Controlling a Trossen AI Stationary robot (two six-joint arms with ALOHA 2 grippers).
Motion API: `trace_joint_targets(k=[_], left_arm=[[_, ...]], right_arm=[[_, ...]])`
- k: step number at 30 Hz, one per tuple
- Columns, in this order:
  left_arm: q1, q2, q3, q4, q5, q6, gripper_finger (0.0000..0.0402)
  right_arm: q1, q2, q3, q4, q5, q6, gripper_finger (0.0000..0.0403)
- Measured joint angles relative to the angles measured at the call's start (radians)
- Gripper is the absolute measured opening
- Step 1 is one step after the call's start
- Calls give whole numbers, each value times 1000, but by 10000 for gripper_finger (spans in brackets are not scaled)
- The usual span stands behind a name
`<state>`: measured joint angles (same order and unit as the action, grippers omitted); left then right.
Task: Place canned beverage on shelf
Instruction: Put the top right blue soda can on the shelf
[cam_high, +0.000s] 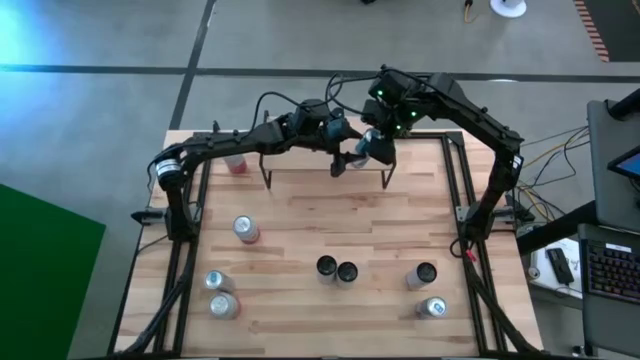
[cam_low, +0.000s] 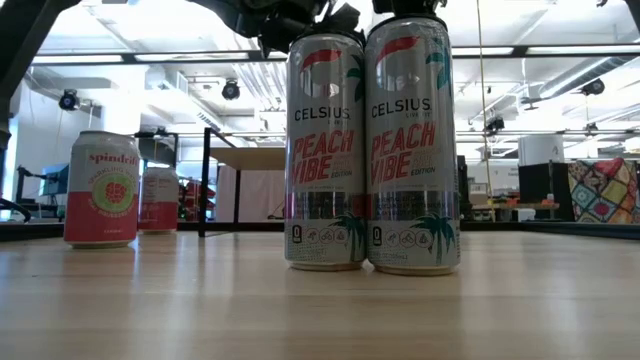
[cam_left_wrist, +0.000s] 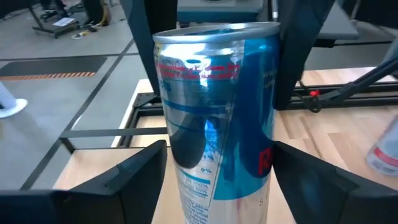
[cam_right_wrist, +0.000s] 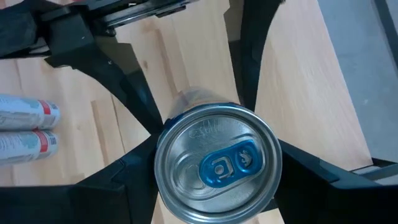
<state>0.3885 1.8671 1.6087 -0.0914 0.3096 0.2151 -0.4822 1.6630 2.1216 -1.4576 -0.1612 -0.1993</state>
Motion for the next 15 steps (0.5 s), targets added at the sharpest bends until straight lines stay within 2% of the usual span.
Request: trace_joint_targets(k=[7,15], left_arm=[[0,0,-1,2,6,-1,224],[1,0,-1,3,-4,0,229]], right_arm=[[4,3,0,3,0,-4,240],[9,3,0,15,26,-62,241]])
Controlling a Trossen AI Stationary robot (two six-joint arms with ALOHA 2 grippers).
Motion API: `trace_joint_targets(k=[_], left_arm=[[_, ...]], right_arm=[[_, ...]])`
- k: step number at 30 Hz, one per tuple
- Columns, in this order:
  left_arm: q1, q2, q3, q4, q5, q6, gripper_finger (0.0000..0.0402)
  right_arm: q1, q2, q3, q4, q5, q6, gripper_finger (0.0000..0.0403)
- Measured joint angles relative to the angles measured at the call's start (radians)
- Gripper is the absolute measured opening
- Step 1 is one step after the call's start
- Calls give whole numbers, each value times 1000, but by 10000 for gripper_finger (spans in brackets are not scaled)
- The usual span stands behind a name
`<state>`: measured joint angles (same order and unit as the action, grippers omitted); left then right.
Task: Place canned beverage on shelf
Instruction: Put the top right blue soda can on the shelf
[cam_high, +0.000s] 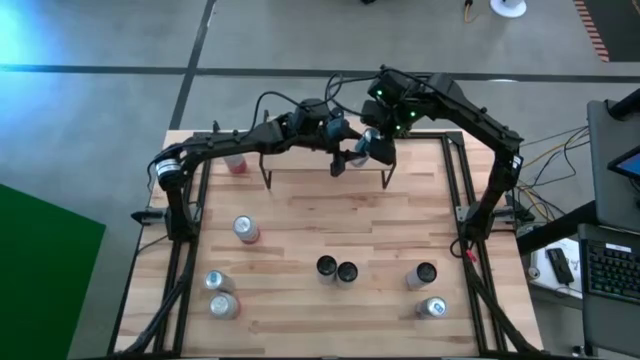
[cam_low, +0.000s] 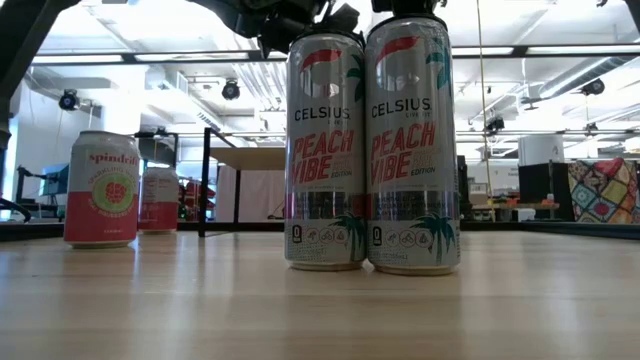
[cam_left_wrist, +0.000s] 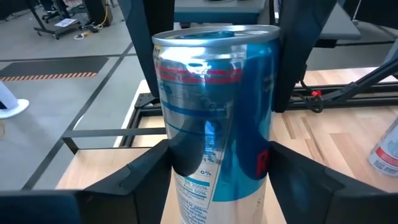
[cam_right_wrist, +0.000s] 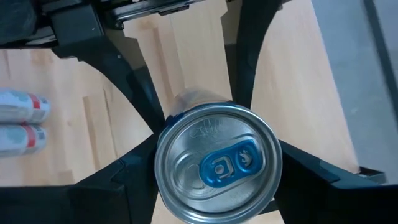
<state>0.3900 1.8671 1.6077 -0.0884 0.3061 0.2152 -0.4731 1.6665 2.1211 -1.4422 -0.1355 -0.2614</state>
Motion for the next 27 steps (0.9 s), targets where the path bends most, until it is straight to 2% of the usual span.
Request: trace_joint_targets(k=[6,14,17,21,27], left_arm=[[9,0,0,-2,8,-4,226],[43,0,-34,52,42,-32,225],[54,0,-76,143,85,-71,225],[64,-3,-151,284,130,-124,225],[65,-3,-254,509,130,-210,224]], right_arm=[[1,-29,-1,26,51,8,282],[0,-174,-51,115,47,49,325],[0,-280,-184,239,48,78,325],[0,-447,-456,487,49,104,320],[0,-642,-847,896,46,149,326]])
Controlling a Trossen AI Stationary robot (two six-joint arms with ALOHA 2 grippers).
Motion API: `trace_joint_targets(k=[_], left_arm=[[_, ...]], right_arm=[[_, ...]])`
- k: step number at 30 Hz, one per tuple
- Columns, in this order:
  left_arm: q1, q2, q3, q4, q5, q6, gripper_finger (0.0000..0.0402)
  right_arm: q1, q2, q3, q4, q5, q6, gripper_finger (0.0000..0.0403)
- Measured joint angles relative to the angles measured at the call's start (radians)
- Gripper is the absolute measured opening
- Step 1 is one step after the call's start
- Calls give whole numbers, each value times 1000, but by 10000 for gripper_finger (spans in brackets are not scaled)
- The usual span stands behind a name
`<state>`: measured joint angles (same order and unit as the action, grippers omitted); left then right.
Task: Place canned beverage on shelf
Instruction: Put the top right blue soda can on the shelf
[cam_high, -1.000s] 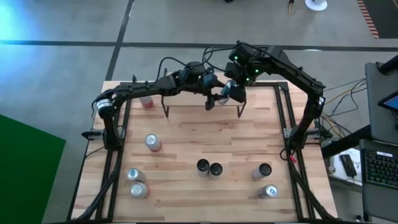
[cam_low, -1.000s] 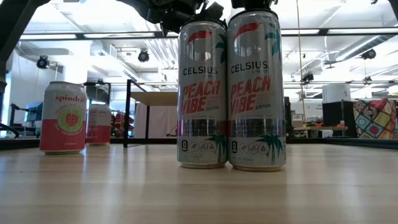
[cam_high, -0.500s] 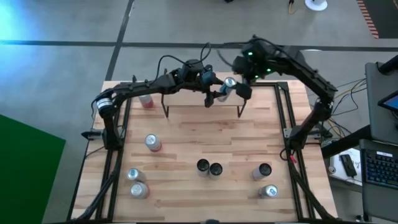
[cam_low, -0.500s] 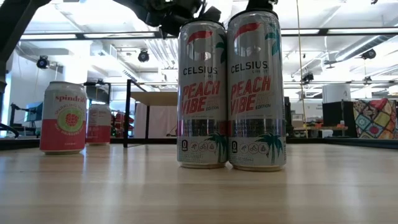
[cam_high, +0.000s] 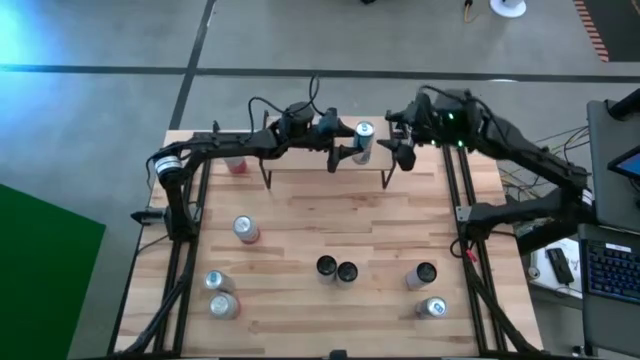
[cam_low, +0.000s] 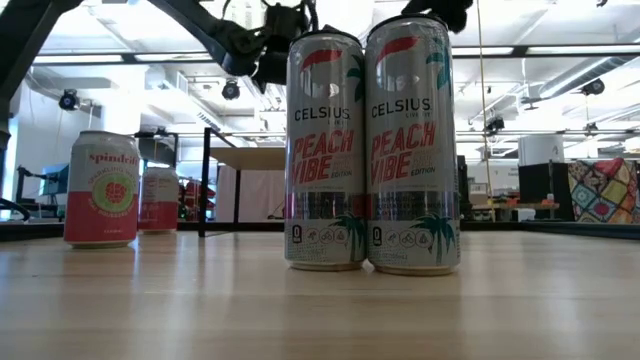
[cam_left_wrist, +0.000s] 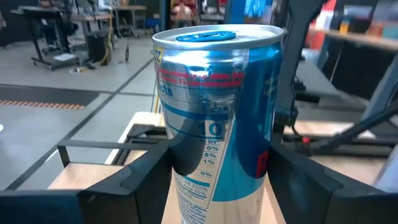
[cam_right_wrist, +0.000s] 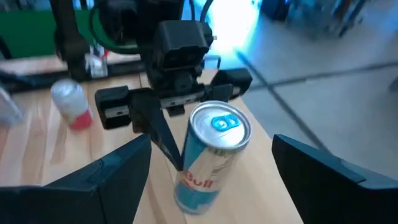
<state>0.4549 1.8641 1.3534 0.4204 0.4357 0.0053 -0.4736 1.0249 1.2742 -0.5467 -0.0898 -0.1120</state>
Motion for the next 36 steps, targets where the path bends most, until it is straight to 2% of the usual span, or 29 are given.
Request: trace_joint_targets(k=[5,11,21,33,36], left_arm=[[0,0,-15,35,-7,-15,224],[0,0,-10,31,-8,-8,224],[0,0,-14,2,-51,54,224],[0,0,-14,-34,-62,71,227],[0,-1,-14,-36,-63,71,234]], right_arm=[[-4,-49,-219,246,-38,48,331],[-44,-16,-328,452,-104,93,331],[-125,90,-321,538,-242,145,308],[-148,140,-295,538,-254,149,228],[-162,135,-296,530,-262,149,224]])
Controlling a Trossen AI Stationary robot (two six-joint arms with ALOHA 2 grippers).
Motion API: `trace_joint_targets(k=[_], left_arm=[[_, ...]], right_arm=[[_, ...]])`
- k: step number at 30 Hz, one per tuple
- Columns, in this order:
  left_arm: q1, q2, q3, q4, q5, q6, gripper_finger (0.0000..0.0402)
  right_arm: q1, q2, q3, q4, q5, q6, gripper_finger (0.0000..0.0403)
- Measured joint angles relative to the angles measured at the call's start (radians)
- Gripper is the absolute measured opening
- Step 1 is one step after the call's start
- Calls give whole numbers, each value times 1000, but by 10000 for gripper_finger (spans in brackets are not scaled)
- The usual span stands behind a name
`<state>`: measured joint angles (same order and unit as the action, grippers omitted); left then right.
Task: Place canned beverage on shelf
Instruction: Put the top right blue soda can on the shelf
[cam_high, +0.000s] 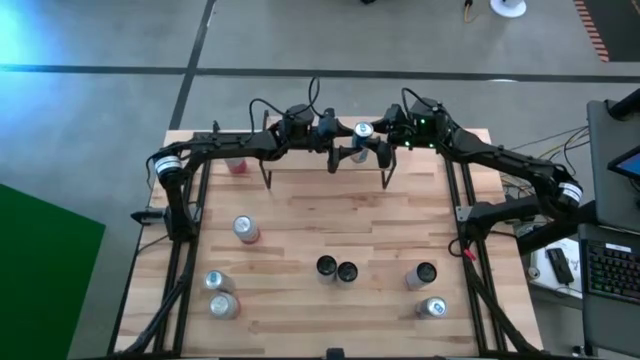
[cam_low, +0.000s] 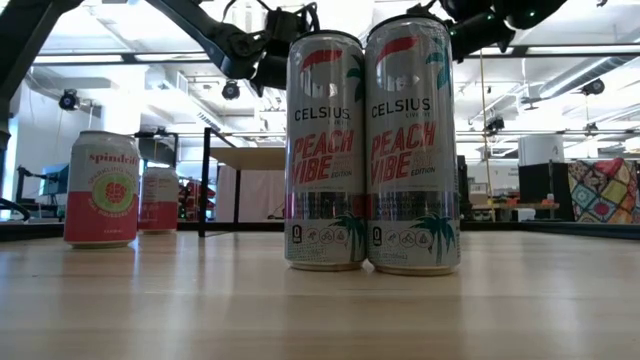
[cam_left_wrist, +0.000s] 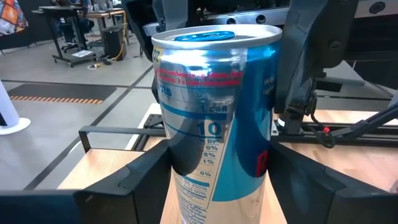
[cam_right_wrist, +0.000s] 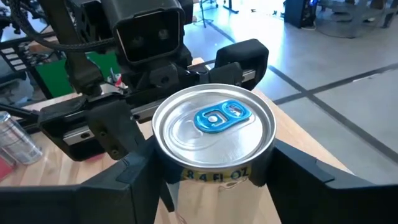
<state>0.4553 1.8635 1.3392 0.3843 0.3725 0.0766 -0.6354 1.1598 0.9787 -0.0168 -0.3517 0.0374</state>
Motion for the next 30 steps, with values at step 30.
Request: trace_joint_targets(k=[30], left_arm=[[3,-273,-306,-72,-50,94,265]], right_arm=[[-299,229,124,27,-100,-91,235]])
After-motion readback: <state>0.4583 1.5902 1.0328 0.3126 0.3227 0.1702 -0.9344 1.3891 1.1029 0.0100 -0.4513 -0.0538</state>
